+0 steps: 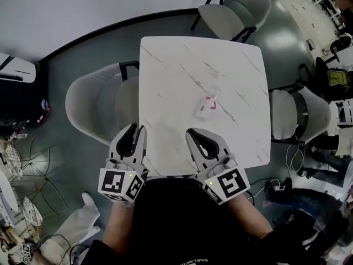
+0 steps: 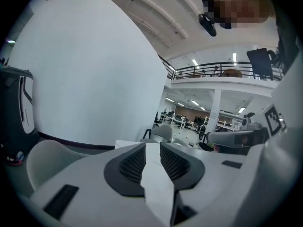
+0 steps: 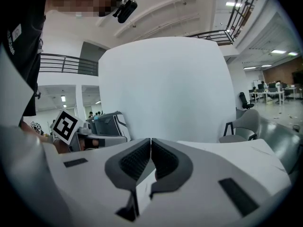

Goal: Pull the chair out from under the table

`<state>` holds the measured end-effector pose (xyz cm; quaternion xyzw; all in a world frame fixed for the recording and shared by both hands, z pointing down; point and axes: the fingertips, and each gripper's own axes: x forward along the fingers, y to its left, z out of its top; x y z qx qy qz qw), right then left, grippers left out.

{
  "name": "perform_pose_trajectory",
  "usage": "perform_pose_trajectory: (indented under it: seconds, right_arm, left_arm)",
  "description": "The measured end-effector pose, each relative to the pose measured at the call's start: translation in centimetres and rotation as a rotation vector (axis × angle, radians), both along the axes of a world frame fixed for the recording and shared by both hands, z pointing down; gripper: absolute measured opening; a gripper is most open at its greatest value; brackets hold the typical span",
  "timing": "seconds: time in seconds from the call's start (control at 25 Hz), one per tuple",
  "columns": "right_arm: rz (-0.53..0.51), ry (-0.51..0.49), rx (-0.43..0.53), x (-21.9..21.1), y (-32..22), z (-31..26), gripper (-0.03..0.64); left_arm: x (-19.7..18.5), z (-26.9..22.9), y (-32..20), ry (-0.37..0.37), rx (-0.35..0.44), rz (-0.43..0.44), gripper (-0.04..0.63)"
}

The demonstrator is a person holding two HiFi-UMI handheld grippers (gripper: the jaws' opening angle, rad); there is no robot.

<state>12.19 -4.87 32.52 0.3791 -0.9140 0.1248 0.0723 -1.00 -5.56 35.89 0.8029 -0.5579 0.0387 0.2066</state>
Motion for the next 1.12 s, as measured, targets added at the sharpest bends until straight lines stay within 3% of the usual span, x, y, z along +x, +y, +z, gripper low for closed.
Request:
perform_pose_trajectory:
  seconds: [0.52, 1.12]
  right_arm:
    - [0.025, 0.046, -0.037, -6.3, 0.3, 1.0, 0.015]
    - [0.070, 0.124, -0.073, -11.1, 1.3, 2.6, 0.015]
  left_arm:
    - [-18.6, 6.3, -0.2, -0.116, -0.124, -0.186, 0.152]
    - [-33.5, 20.0, 0.8, -0.263, -0.365, -0.333, 0.307]
